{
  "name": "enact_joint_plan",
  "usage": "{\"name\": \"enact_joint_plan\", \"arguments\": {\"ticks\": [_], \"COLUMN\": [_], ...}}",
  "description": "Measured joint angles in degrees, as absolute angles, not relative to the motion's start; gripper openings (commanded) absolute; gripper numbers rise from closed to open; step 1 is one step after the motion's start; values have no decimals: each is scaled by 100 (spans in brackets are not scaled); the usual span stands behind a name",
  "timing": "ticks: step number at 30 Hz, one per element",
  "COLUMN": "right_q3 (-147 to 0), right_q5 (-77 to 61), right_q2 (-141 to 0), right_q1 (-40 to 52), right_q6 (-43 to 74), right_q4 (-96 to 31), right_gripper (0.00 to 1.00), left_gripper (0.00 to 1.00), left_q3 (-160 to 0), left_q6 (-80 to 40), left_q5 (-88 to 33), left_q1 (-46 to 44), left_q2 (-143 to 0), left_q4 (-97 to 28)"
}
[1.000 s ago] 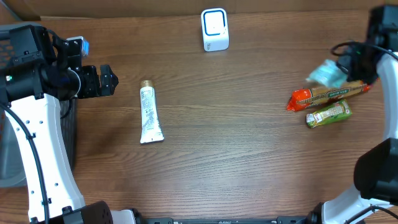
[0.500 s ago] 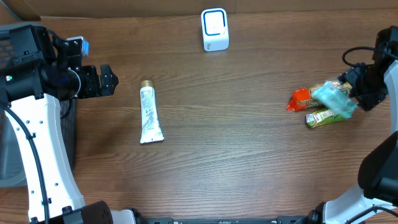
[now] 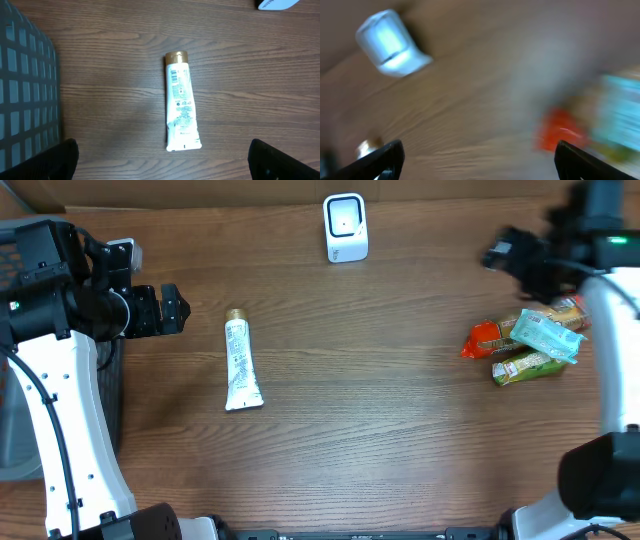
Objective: Scan the item barcode
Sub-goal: 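Move the right gripper to the white tube and grasp it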
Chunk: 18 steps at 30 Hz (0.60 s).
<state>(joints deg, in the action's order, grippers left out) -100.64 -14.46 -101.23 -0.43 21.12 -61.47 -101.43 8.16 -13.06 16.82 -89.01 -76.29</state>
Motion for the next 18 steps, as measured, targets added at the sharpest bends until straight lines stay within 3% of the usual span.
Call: {"name": "enact_joint_plan", "arguments": {"ticks": [8, 18], "right_q3": [-10092, -10092], "right_q5": [-1765, -2401], "right_q2": [-11142, -12606], "right_q1": [2281, 3837], "right_q6": [1986, 1964], "right_q4": [-4582, -3109], "right_gripper": [96, 94], "left_gripper": [100, 100], "left_q3": [-10143, -10143], "left_q6": [816, 816], "left_q5": [-1306, -1306], "left_q1": [1682, 1682], "left_q2": [-8903, -8903], "left_q4": [-7627, -7629]}}
